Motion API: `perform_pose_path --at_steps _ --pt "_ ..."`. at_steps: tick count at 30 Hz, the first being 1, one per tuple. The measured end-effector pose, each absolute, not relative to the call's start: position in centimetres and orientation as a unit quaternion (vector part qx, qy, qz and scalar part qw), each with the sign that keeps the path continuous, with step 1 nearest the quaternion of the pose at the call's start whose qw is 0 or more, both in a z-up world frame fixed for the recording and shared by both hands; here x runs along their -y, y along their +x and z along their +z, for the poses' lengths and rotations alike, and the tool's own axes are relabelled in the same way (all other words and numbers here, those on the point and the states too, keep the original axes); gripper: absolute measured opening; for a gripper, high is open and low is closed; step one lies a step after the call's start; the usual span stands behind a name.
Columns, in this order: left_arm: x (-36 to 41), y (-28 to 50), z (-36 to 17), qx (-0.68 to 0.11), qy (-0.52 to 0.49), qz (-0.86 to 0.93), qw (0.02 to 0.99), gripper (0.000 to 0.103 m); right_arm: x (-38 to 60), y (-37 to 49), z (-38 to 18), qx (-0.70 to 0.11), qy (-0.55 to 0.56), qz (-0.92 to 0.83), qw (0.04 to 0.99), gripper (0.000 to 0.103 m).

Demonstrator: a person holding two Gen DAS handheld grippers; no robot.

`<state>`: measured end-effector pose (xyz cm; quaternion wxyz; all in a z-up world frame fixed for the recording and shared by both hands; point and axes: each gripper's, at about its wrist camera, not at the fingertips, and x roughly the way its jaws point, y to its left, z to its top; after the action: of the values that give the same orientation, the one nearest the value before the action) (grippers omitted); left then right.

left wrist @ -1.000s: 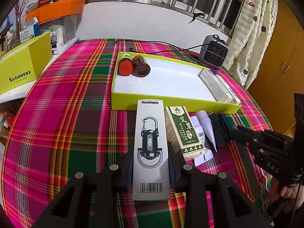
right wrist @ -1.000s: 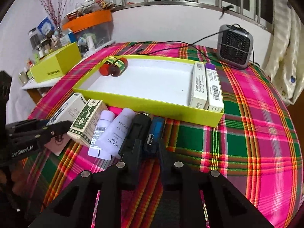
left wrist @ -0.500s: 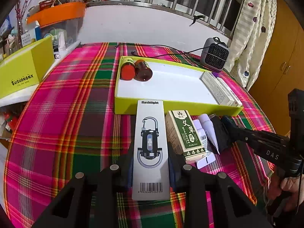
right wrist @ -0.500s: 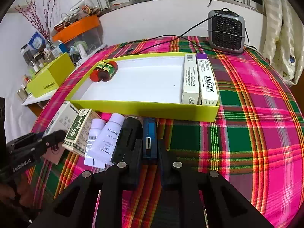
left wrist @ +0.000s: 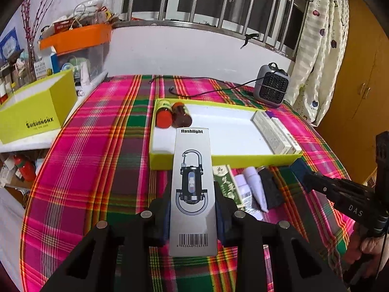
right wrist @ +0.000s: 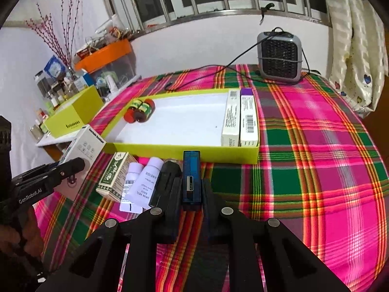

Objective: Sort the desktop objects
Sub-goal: 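Grasp the blue stick with the right tool while the left tool lifts the flashlight box, then lower the flashlight box into the tray and open the left tool while the right tool lifts the blue stick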

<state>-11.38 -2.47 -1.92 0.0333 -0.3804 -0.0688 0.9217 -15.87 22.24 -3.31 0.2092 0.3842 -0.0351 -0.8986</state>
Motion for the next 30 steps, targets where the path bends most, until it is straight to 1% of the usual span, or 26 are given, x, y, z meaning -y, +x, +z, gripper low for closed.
perform_pose_path --at_steps 9,16,30 --pt "0.5 -13.6 -0.7 0.072 -0.379 0.921 0.056 0.029 -23.6 -15.9 -2.2 0.051 0.367 -0.906 0.204 0.016" --pt "-1.6 -16.3 -0.4 0.095 -0.388 0.912 0.095 0.029 -24.6 -16.5 -1.5 0.062 0.355 -0.912 0.197 0.016" --pt "-4.4 -22.9 -1.4 0.135 -0.417 0.891 0.118 0.029 -26.4 -17.6 -1.4 0.074 0.349 -0.917 0.178 0.016"
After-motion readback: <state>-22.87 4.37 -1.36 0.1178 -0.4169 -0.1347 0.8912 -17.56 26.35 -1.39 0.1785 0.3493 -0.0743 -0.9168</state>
